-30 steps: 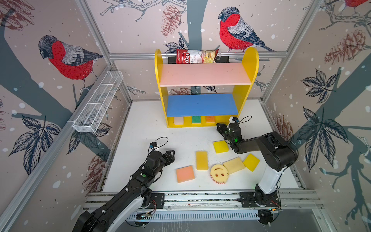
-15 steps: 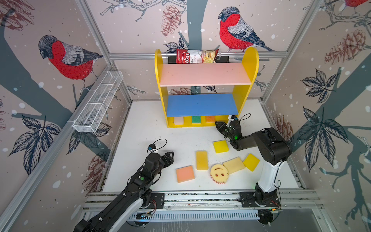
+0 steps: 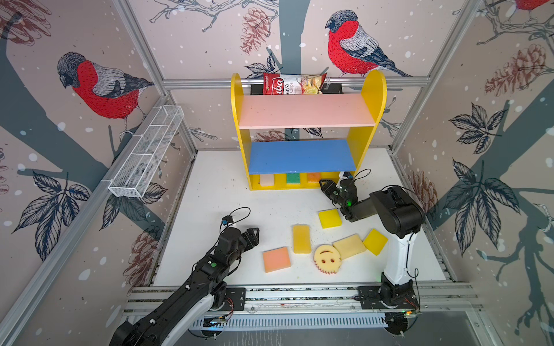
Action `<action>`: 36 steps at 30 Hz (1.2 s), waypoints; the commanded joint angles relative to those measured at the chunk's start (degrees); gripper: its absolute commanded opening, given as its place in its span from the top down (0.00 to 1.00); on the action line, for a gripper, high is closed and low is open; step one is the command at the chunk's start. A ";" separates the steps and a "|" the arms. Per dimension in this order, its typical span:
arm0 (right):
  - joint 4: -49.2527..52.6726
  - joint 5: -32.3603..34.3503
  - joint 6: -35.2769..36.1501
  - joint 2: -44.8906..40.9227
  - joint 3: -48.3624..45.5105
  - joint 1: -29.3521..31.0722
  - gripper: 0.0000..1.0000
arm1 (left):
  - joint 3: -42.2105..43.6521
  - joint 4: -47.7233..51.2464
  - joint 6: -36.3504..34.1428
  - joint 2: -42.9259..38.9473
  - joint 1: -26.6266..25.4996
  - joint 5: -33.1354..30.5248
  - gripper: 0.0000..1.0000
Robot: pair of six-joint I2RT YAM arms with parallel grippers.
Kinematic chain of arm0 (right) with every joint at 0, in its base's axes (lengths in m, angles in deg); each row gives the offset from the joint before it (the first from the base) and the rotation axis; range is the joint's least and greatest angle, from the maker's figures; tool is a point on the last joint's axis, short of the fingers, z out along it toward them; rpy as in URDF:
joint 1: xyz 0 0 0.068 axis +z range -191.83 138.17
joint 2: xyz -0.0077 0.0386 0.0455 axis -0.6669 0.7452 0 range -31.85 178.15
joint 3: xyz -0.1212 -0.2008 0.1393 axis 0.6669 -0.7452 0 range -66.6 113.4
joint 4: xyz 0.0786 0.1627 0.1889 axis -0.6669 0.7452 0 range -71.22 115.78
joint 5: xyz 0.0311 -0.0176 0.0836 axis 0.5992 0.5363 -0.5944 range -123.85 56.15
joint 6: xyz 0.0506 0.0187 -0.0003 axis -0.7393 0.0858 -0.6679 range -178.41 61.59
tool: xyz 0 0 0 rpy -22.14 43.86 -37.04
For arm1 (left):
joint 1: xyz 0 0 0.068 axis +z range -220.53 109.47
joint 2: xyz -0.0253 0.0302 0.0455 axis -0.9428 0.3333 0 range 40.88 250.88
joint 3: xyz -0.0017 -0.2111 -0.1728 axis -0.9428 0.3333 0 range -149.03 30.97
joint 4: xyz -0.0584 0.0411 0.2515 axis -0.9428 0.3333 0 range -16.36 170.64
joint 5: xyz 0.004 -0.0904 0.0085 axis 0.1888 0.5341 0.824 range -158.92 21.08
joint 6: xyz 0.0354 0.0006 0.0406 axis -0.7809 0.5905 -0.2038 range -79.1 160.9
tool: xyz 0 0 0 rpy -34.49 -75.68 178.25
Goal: Place and organize the cleaning sponges onto the shelf
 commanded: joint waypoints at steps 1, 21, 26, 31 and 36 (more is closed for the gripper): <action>-1.80 1.68 -1.49 1.25 1.12 0.10 0.59 | -0.63 -2.21 -0.29 1.12 0.14 -0.04 0.21; 3.63 3.61 -0.35 4.90 6.42 0.15 0.83 | -0.82 -1.95 -1.05 1.51 0.19 -0.65 0.21; 4.51 4.25 0.71 4.09 6.07 0.02 0.86 | -0.73 -2.04 -1.02 1.79 0.18 -0.57 0.21; 6.40 5.14 2.79 2.14 6.02 -0.14 0.88 | -0.74 -1.88 -0.97 1.51 0.15 -0.59 0.21; 7.13 5.85 3.73 0.61 5.45 -0.47 0.88 | -0.59 -2.29 -0.75 1.60 0.14 -0.55 0.21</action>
